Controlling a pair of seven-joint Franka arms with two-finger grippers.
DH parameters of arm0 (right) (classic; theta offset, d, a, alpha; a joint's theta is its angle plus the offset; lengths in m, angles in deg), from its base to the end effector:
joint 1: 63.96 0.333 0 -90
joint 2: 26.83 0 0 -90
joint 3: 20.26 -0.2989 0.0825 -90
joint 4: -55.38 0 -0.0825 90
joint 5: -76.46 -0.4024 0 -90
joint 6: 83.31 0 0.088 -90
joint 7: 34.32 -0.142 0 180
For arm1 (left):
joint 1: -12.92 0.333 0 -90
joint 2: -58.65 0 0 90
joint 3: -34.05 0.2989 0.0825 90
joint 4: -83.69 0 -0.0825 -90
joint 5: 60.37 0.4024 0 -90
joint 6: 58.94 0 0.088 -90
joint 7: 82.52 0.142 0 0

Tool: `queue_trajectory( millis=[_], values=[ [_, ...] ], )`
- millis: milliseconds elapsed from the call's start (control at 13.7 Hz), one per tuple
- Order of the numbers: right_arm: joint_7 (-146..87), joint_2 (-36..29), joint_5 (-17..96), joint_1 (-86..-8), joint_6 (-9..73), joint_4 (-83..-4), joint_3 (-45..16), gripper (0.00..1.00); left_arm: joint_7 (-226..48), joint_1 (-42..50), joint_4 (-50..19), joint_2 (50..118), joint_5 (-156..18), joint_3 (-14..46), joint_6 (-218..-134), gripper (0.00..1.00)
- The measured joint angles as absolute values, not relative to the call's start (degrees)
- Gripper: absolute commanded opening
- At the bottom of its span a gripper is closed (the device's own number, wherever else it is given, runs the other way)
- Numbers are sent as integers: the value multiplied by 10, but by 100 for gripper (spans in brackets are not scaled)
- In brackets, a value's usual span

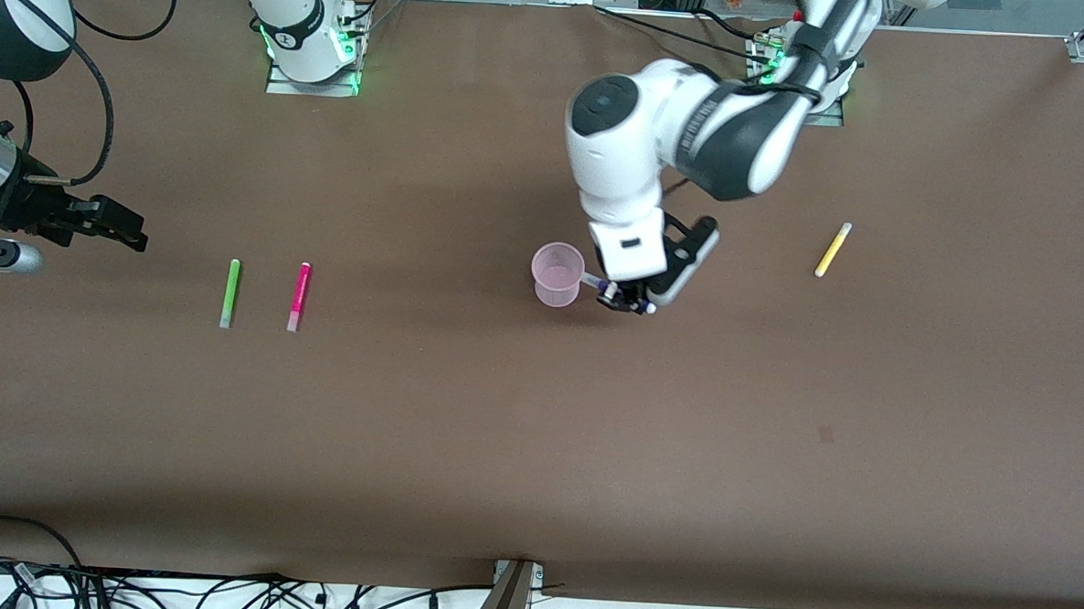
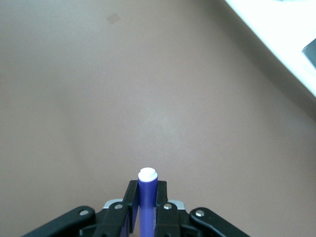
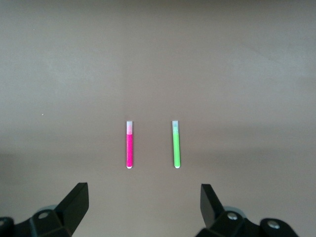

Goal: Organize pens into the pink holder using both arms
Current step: 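Carry the blue pen with the left gripper over the pink holder, then lower the blue pen into the pink holder and open the left gripper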

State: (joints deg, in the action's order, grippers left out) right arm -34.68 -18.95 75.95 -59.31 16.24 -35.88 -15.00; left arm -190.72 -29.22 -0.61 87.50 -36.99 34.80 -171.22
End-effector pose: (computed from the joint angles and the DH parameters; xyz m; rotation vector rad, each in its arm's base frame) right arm 0.6220 -0.0029 0.4943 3.1377 -0.0274 0.0121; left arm 0.5561 -0.4398 0.3370 -2.6090 -1.4337 -0.5500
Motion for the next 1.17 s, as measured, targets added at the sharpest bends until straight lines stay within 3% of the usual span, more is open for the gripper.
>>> queue_trajectory(
  millis=[510, 1166],
  values=[
    [-347, -190, 760, -594, 162, -348, -148, 100, -2032, -377, -7, 937, -250, 351, -1663, 0],
    [-347, -190, 760, -594, 162, -331, -147, 100, -2054, -423, 13, 967, -178, 357, -1629, 0]
  ],
)
